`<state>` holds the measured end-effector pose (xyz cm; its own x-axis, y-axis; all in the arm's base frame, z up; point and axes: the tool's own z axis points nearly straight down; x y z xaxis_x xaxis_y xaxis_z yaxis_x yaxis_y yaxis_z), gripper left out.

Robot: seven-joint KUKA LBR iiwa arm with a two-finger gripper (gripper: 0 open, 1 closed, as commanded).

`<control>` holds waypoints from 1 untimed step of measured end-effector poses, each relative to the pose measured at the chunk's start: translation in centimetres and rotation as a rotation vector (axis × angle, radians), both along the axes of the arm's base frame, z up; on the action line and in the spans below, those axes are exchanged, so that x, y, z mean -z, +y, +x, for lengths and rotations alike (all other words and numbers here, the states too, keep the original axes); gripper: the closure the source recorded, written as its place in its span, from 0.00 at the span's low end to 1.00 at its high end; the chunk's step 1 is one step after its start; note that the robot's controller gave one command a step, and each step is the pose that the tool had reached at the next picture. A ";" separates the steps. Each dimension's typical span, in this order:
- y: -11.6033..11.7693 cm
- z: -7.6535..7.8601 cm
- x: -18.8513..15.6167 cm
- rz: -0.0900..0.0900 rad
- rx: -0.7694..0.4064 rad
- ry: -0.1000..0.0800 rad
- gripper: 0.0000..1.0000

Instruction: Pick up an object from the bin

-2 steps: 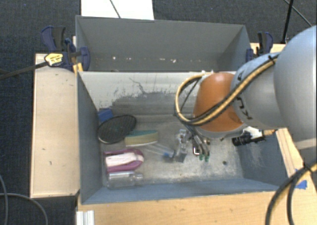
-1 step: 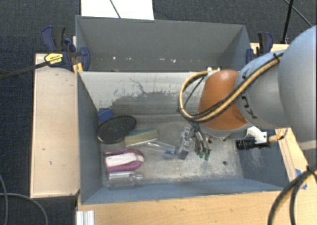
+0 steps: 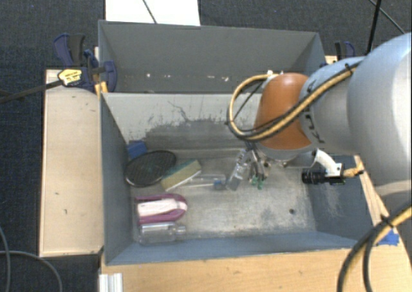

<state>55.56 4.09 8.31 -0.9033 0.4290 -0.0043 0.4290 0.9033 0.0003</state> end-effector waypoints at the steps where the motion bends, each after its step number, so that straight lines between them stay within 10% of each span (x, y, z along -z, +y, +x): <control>1: -5.6 -4.4 -0.4 -0.001 0.023 0.007 1.00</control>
Offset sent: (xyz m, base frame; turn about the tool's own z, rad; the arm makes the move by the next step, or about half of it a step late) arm -0.0417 -0.0505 0.0042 0.0153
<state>51.18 -1.49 8.74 -0.8930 0.4500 0.0013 0.4500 0.8930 -0.0040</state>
